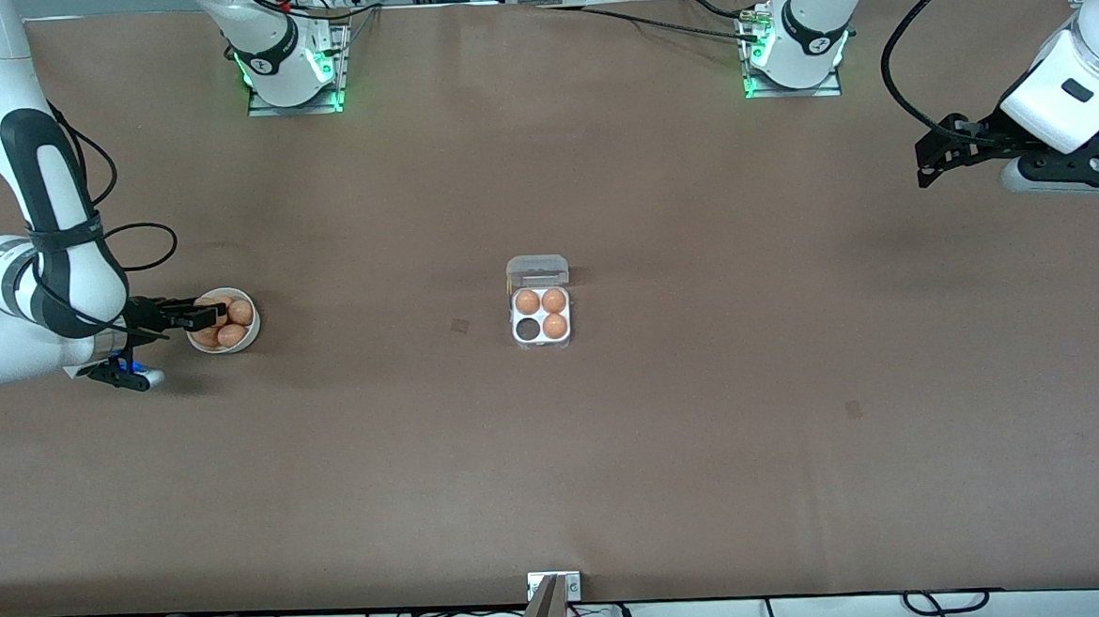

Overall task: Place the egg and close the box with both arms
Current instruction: 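Grasp one brown egg from the bowl with the right gripper and lift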

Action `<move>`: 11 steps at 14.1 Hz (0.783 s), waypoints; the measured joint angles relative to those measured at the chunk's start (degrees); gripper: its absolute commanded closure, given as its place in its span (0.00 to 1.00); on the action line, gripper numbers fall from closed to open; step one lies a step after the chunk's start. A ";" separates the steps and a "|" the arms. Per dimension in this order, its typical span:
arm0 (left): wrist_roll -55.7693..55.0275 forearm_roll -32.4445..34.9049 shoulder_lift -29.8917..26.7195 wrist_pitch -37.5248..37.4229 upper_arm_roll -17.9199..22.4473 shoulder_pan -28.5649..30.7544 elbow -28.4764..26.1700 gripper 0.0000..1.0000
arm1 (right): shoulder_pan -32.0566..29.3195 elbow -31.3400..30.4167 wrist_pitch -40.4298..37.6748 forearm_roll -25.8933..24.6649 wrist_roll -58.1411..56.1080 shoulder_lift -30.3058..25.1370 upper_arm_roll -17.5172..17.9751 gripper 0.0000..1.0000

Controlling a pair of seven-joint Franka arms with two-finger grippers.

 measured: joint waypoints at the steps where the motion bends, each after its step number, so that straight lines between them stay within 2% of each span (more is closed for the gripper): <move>1: 0.00 0.00 0.00 0.00 0.00 0.00 0.00 0.00 | 0.00 0.00 0.00 0.00 -0.01 0.00 0.02 0.49; 4: 0.00 0.00 0.00 0.00 -0.01 -0.01 0.00 0.00 | 0.00 0.00 -0.06 0.15 -0.06 -0.03 0.13 0.59; 6: 0.00 0.00 0.00 0.00 -0.02 -0.01 0.00 0.00 | 0.00 0.01 -0.11 0.15 -0.49 -0.05 0.13 0.68; 11: 0.00 0.00 0.00 0.00 -0.02 -0.01 0.00 0.00 | 0.00 0.32 -0.09 0.15 -3.00 -0.05 0.30 0.74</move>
